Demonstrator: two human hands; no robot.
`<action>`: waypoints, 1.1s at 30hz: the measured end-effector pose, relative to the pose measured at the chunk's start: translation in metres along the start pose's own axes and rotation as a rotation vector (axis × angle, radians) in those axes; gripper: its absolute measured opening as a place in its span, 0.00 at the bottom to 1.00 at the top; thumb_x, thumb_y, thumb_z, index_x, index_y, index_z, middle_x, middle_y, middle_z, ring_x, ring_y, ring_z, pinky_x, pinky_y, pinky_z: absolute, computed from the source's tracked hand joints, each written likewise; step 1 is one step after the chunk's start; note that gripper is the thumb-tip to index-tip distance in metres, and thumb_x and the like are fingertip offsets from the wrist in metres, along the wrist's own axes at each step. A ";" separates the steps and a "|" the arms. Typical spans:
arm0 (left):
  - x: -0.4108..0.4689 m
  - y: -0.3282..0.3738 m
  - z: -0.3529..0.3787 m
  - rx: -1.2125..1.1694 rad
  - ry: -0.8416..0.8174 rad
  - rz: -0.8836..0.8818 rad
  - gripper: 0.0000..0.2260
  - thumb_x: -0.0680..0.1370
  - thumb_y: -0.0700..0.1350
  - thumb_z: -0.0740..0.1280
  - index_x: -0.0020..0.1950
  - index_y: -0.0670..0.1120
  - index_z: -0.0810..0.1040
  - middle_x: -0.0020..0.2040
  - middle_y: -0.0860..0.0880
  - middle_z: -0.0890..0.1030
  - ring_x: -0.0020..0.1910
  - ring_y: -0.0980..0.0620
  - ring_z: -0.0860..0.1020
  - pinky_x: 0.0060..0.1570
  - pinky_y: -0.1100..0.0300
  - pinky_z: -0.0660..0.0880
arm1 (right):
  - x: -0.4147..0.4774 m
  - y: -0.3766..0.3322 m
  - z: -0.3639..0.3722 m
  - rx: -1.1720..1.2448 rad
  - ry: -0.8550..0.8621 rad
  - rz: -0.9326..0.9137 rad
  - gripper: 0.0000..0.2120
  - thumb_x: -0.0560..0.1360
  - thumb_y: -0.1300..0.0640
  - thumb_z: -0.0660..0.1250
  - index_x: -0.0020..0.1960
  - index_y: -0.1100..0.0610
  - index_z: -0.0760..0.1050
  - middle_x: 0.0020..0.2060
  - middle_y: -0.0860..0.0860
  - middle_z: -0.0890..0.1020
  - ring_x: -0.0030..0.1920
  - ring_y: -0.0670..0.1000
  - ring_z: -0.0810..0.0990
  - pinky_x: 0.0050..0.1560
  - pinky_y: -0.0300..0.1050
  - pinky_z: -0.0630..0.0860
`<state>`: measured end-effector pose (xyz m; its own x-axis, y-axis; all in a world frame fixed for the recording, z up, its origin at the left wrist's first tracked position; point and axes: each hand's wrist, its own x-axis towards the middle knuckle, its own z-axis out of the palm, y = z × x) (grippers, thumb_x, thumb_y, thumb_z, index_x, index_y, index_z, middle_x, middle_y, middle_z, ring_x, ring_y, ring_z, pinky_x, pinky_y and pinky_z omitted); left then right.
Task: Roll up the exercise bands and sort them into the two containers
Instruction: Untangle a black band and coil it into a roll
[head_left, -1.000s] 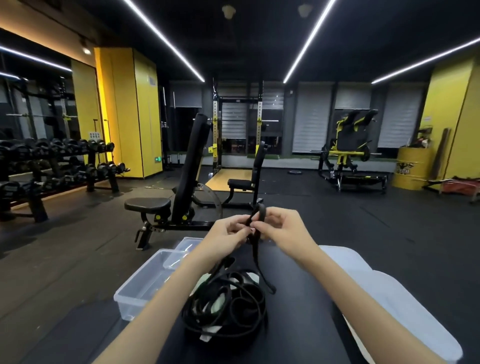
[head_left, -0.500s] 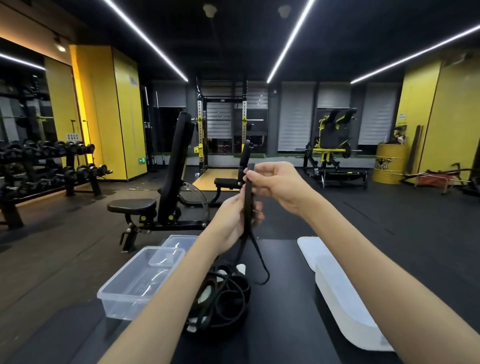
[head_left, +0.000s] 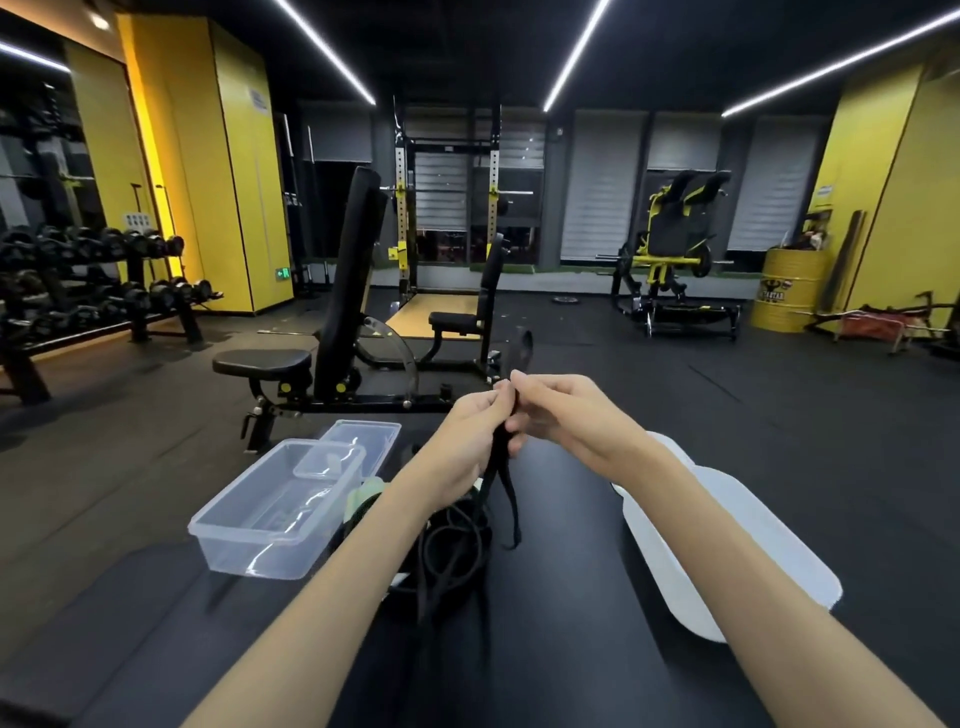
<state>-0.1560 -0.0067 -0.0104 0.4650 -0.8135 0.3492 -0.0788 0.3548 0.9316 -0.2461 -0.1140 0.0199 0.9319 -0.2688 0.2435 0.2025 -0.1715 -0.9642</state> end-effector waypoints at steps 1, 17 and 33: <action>-0.002 -0.003 0.001 0.019 -0.024 -0.010 0.14 0.83 0.49 0.53 0.44 0.43 0.70 0.29 0.54 0.67 0.29 0.54 0.66 0.34 0.63 0.63 | -0.003 -0.001 0.000 -0.009 0.006 -0.011 0.14 0.78 0.54 0.64 0.45 0.63 0.81 0.40 0.67 0.76 0.34 0.52 0.76 0.49 0.53 0.78; -0.017 -0.039 0.024 -0.032 -0.004 -0.081 0.19 0.83 0.56 0.48 0.40 0.46 0.66 0.27 0.53 0.57 0.24 0.55 0.56 0.29 0.63 0.58 | -0.014 0.016 -0.017 0.014 0.022 0.035 0.17 0.78 0.52 0.63 0.57 0.66 0.75 0.51 0.56 0.83 0.44 0.57 0.74 0.51 0.48 0.75; -0.022 -0.054 0.030 -0.001 0.023 -0.075 0.18 0.83 0.54 0.50 0.45 0.46 0.73 0.28 0.54 0.60 0.25 0.56 0.60 0.32 0.60 0.57 | -0.013 0.017 -0.016 0.087 0.215 -0.010 0.11 0.76 0.54 0.67 0.45 0.63 0.78 0.40 0.56 0.84 0.34 0.51 0.78 0.41 0.43 0.77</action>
<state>-0.1883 -0.0217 -0.0656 0.4901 -0.8269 0.2758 -0.0418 0.2937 0.9550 -0.2597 -0.1288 0.0023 0.8460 -0.4648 0.2613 0.2458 -0.0950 -0.9647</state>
